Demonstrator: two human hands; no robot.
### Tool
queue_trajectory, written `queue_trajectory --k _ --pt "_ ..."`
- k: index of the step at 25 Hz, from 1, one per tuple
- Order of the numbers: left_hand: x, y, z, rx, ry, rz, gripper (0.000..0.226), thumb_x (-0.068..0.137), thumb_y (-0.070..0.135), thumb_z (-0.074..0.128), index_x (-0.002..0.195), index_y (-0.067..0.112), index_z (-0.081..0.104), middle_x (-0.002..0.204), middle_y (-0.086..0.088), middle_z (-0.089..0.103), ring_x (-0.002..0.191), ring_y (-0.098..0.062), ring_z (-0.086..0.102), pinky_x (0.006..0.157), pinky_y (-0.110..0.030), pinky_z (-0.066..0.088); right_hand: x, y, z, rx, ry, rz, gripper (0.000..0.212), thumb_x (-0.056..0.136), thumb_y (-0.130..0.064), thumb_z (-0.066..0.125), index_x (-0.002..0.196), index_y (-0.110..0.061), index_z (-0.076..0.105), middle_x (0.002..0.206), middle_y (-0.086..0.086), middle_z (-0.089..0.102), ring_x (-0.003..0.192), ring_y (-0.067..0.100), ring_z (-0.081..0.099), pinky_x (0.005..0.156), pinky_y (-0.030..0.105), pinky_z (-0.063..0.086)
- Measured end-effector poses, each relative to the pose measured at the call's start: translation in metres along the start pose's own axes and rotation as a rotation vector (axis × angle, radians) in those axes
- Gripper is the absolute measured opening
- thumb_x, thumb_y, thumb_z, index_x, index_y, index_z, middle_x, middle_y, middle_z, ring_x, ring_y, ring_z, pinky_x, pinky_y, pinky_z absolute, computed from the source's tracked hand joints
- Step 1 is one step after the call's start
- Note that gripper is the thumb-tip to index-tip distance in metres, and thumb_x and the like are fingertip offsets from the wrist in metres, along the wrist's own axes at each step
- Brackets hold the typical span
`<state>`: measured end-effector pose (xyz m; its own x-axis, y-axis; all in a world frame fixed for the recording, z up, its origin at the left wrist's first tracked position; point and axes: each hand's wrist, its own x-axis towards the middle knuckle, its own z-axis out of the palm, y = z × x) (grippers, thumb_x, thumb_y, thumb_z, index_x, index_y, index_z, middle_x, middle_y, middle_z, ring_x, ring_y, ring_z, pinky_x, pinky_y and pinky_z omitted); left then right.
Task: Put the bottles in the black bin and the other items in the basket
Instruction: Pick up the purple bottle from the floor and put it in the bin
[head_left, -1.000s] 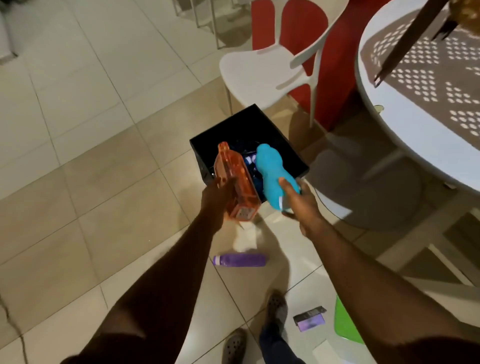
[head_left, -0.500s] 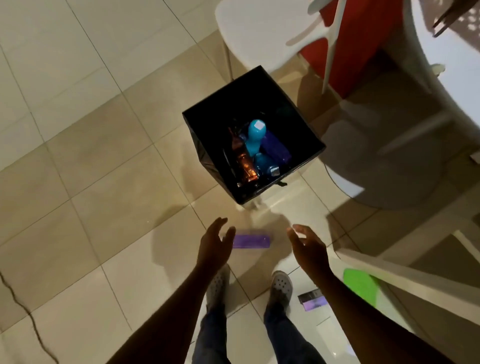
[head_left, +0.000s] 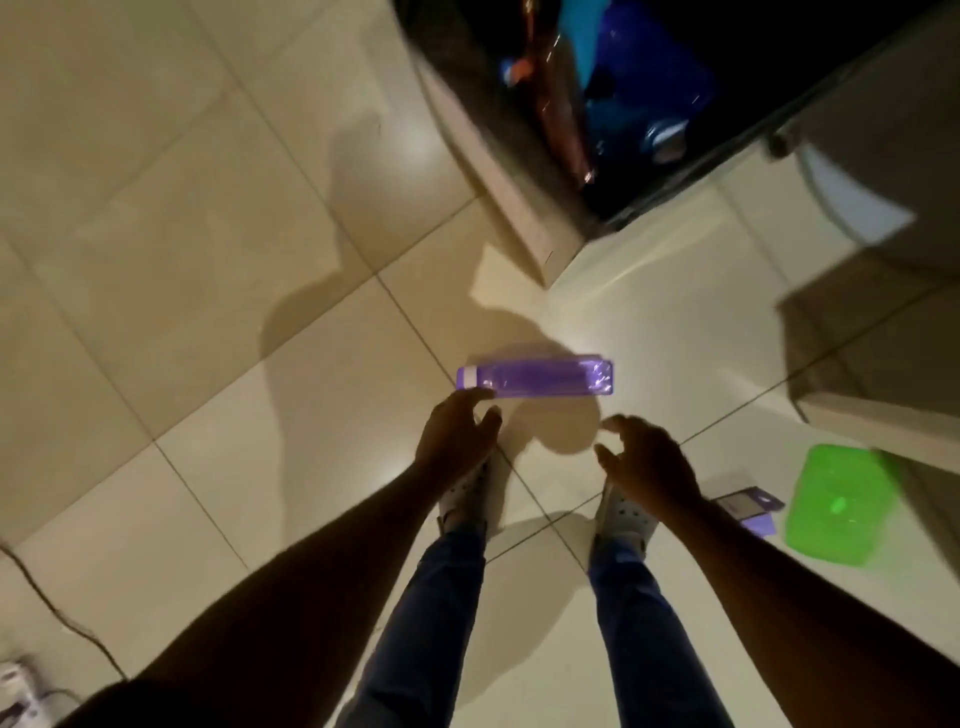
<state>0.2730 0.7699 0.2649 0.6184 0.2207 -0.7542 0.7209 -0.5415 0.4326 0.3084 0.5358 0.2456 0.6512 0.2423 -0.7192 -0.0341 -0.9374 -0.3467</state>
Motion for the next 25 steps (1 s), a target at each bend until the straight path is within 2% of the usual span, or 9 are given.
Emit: queue_trajectory --k 4,8,11,13,15,19,22,24,25 --pt "0.054 -0.072 0.018 0.049 0.016 -0.049 0.036 0.095 0.026 0.053 0.130 0.018 0.058 0.138 -0.007 0.057 0.121 -0.021 0.056 0.097 -0.029 0.040 0.077 0.006 0.063 -0.293 0.001 -0.139 0.052 0.083 -0.027 0.065 0.129 -0.009 0.050 0.126 0.016 0.057 0.112 0.037 0.055 0.087 0.045 0.049" --pt "0.081 -0.115 0.035 0.056 0.058 -0.052 0.034 0.095 0.027 0.053 0.128 0.019 0.060 0.135 -0.004 0.059 0.119 -0.019 0.055 0.092 -0.024 0.037 0.137 0.013 0.115 -0.581 0.081 -0.276 0.058 0.086 -0.011 0.052 0.141 -0.004 0.037 0.143 0.021 0.043 0.128 0.039 0.042 0.104 0.051 0.035" --pt "0.082 -0.129 0.049 0.041 0.060 -0.041 0.034 0.096 0.029 0.052 0.128 0.021 0.059 0.135 -0.004 0.059 0.118 -0.019 0.056 0.092 -0.025 0.038 0.169 0.018 0.129 -0.621 0.214 -0.251 0.050 0.086 -0.005 0.048 0.135 -0.001 0.041 0.132 0.023 0.053 0.121 0.040 0.049 0.106 0.050 0.034" --pt "0.073 -0.134 0.058 0.039 0.053 -0.017 0.034 0.095 0.031 0.052 0.128 0.023 0.059 0.135 -0.002 0.059 0.120 -0.018 0.056 0.092 -0.025 0.037 0.181 0.020 0.123 -0.614 0.168 -0.182 0.055 0.080 -0.011 0.059 0.132 -0.005 0.041 0.122 0.018 0.057 0.112 0.038 0.053 0.102 0.048 0.039" --pt "0.063 -0.134 0.062 0.020 0.054 -0.007 0.035 0.095 0.032 0.054 0.129 0.025 0.058 0.135 -0.001 0.059 0.122 -0.017 0.055 0.092 -0.023 0.036 0.172 0.021 0.112 -0.434 0.085 -0.078 0.065 0.072 -0.024 0.071 0.129 -0.010 0.043 0.117 0.013 0.057 0.106 0.035 0.056 0.091 0.044 0.046" --pt "0.017 -0.104 0.040 -0.115 0.033 -0.057 0.052 0.088 0.030 0.066 0.137 0.020 0.050 0.138 0.001 0.057 0.122 -0.018 0.055 0.090 -0.023 0.042 0.094 -0.003 0.082 0.300 -0.101 0.063 0.064 0.072 -0.049 0.075 0.121 -0.016 0.053 0.108 0.000 0.061 0.093 0.021 0.062 0.070 0.025 0.050" --pt "-0.033 -0.055 0.002 -0.370 -0.136 -0.152 0.083 0.078 0.033 0.078 0.147 0.022 0.035 0.145 0.002 0.047 0.126 -0.019 0.051 0.093 -0.029 0.047 0.012 -0.040 0.032 0.716 -0.178 0.051 0.058 0.065 -0.063 0.071 0.111 -0.031 0.057 0.102 -0.011 0.064 0.089 0.013 0.067 0.063 0.018 0.052" --pt "-0.078 -0.011 -0.034 -0.575 -0.298 -0.091 0.093 0.073 0.031 0.081 0.150 0.024 0.029 0.143 0.005 0.048 0.127 -0.018 0.052 0.096 -0.032 0.049 -0.046 -0.068 -0.008 0.957 -0.190 0.013 0.058 0.061 -0.065 0.075 0.108 -0.034 0.061 0.101 -0.010 0.068 0.085 0.010 0.070 0.064 0.019 0.053" --pt "-0.098 0.008 -0.047 -0.668 -0.379 -0.028 0.090 0.074 0.026 0.081 0.148 0.023 0.031 0.139 0.003 0.055 0.125 -0.019 0.056 0.096 -0.034 0.051 -0.069 -0.083 -0.024 1.059 -0.211 -0.008 0.057 0.064 -0.061 0.077 0.111 -0.033 0.062 0.105 -0.006 0.071 0.089 0.011 0.071 0.068 0.024 0.055"
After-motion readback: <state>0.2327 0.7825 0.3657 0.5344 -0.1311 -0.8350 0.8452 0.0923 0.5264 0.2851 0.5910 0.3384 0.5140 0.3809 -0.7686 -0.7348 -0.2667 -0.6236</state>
